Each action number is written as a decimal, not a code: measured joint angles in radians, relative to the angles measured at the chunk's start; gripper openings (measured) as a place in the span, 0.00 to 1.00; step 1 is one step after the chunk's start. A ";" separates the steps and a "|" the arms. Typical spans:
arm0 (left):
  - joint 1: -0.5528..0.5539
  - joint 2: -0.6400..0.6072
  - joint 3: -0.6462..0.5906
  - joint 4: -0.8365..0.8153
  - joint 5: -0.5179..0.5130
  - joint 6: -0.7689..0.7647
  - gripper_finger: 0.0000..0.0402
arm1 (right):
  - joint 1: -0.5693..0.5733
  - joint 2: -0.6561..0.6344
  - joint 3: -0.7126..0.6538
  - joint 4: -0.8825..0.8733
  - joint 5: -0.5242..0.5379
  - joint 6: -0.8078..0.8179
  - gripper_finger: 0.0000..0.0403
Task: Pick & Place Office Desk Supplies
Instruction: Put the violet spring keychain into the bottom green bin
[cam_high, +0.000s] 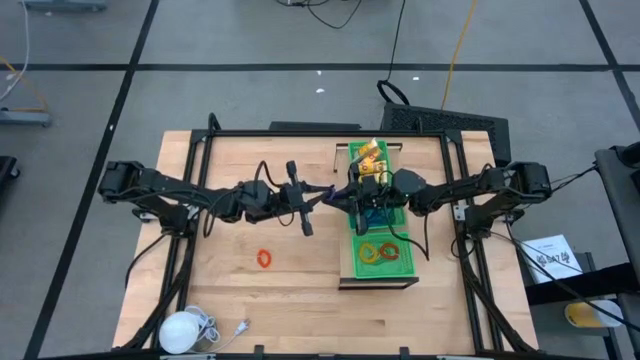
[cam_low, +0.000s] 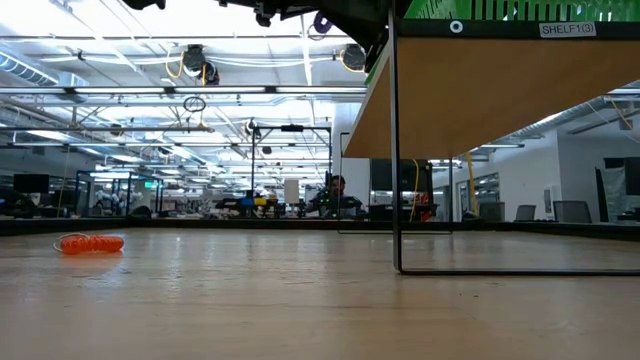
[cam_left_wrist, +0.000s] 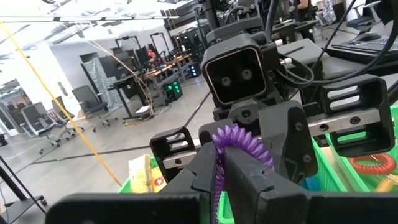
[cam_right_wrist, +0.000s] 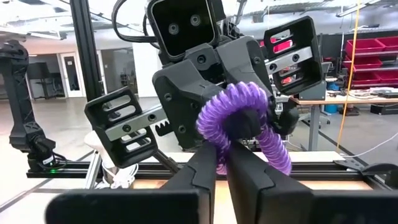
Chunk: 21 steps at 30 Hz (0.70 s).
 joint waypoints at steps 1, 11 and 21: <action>0.000 0.000 0.000 0.000 -0.002 0.000 0.07 | 0.000 0.000 0.000 0.000 0.000 0.000 0.05; -0.051 -0.026 -0.002 -0.034 -0.162 0.005 0.32 | 0.000 -0.039 0.000 -0.030 -0.082 -0.008 0.02; -0.090 -0.114 -0.002 -0.182 -0.283 -0.003 0.64 | 0.001 -0.205 0.000 -0.252 -0.227 -0.001 0.01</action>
